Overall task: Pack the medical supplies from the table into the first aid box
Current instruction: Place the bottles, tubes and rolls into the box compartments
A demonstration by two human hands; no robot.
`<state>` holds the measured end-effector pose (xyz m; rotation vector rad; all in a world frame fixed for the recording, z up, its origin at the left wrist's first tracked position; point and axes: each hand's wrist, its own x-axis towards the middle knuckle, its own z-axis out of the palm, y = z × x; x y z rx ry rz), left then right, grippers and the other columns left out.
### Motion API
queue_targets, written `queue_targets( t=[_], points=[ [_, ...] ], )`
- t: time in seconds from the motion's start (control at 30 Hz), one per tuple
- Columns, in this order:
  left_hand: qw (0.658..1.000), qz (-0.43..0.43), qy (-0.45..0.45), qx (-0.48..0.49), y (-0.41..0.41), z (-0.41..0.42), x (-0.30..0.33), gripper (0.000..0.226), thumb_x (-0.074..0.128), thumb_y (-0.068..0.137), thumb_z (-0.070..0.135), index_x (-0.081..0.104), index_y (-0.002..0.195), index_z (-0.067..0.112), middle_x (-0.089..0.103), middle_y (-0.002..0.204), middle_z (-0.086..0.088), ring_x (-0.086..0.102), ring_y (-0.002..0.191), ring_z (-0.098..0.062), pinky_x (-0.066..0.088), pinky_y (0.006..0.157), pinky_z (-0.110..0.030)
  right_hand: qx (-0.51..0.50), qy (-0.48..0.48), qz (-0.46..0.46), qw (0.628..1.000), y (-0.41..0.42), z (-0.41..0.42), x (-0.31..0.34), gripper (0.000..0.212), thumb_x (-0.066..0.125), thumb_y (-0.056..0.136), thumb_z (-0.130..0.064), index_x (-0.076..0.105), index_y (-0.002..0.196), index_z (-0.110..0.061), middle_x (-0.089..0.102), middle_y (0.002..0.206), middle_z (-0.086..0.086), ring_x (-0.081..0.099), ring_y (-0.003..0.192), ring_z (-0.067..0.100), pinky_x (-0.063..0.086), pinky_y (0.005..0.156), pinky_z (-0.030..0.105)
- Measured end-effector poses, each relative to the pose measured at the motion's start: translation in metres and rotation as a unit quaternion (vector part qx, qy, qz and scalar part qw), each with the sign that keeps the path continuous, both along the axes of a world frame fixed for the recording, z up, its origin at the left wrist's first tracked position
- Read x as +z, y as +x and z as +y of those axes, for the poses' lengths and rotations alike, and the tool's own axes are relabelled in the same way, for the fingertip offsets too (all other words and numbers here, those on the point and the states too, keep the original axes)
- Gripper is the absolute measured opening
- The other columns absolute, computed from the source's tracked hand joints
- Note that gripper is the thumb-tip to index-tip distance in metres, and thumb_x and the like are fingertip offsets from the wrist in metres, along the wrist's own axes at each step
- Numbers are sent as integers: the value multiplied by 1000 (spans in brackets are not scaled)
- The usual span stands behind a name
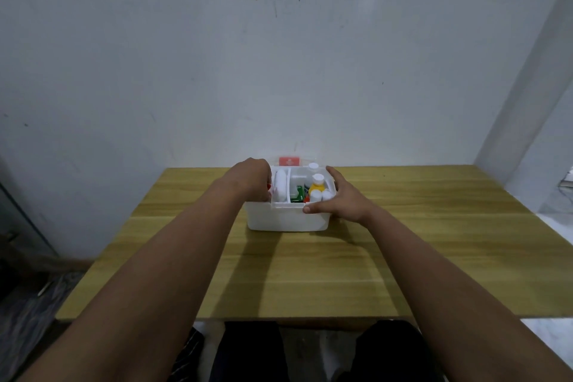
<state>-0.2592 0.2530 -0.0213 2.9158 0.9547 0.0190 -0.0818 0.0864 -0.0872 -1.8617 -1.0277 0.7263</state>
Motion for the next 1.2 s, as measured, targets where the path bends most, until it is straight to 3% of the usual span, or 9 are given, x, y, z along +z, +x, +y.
queue_targets(
  t=[0.17,0.4,0.53,0.7,0.93,1.03,1.1,1.2],
  points=[
    [998,21,56,-11,1,-4,1,30,70,80,17,49,59,15,49,58,0,45,53,-16,34,49,-26,-2,-3,-5,1000,0,1,0,152,100,44,-53,11,165,-29,42,159,-1,49,138,24,48,112,45],
    [996,33,83,-17,2,-7,1,31,70,80,17,45,60,17,49,61,1,53,63,-21,43,56,-28,-5,-3,-6,1000,0,1,0,159,99,34,-62,13,164,-31,43,158,-2,49,138,23,47,113,47],
    [998,19,56,-9,-1,-2,-1,23,70,78,19,55,62,15,54,61,0,53,60,-20,38,51,-26,-7,-1,-4,1000,0,1,0,157,100,36,-61,14,164,-31,46,155,-4,52,136,22,48,112,46],
    [997,10,67,-22,-6,5,-7,9,71,81,26,73,78,17,65,71,2,63,69,-22,38,52,-25,-1,10,2,1000,1,2,0,140,102,54,-39,16,164,-26,51,147,-7,55,132,19,49,109,39],
    [996,15,88,-18,-1,2,-13,27,63,85,17,53,61,19,54,68,0,52,62,-20,36,52,-28,-2,0,0,1000,-1,0,2,149,101,48,-47,12,165,-27,47,154,-4,53,134,22,49,110,43],
    [1000,2,22,-15,-2,9,-15,17,65,86,24,71,74,13,66,76,-3,63,73,-22,45,56,-30,-7,-3,4,1000,-2,-1,3,153,102,43,-52,12,165,-28,46,155,-4,53,135,22,50,110,46],
    [999,-25,-35,-15,-6,16,-14,18,69,86,29,76,91,14,73,93,-5,65,80,-19,50,64,-31,-7,-4,5,1000,-3,-1,3,152,102,44,-51,12,165,-27,46,155,-3,53,135,22,49,110,45],
    [981,-124,-147,20,-15,23,-14,50,75,84,30,65,132,19,68,121,-5,66,94,-16,53,81,-30,-10,-8,3,1000,-3,0,3,156,101,39,-57,12,165,-30,45,156,-3,52,135,23,50,109,48]
  ],
)
